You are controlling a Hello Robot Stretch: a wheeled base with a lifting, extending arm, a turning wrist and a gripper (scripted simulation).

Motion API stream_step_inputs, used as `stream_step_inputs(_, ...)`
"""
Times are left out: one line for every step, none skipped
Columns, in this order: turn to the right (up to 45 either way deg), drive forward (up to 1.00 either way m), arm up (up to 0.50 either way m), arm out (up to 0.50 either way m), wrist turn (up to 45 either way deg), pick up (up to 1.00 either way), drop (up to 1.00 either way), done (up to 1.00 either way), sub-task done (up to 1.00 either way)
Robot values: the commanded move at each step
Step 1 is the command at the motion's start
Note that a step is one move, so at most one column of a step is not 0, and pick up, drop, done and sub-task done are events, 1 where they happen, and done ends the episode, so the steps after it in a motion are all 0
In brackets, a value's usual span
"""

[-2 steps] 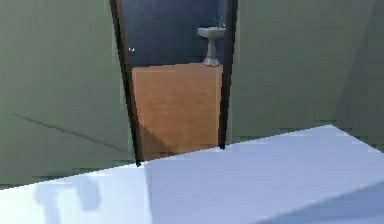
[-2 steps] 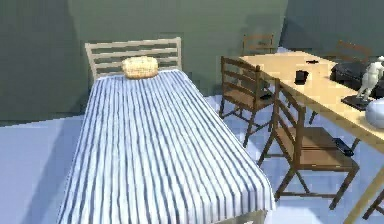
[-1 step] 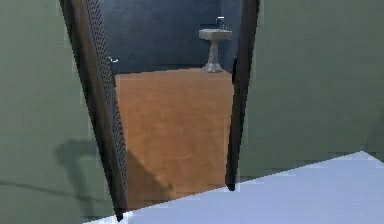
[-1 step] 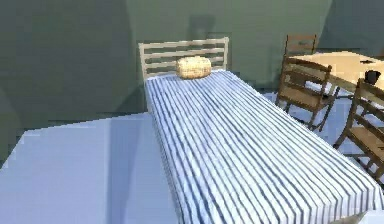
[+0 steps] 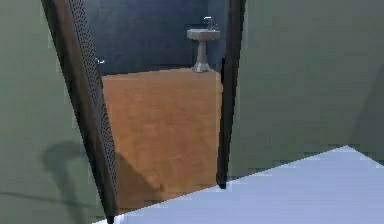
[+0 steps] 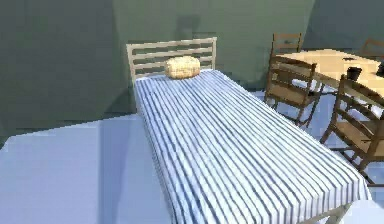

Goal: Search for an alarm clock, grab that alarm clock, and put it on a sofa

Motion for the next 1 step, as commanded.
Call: stream_step_inputs(0.0,1.00,0.00,0.00,0.0,0.00,0.00,0.00,0.00)
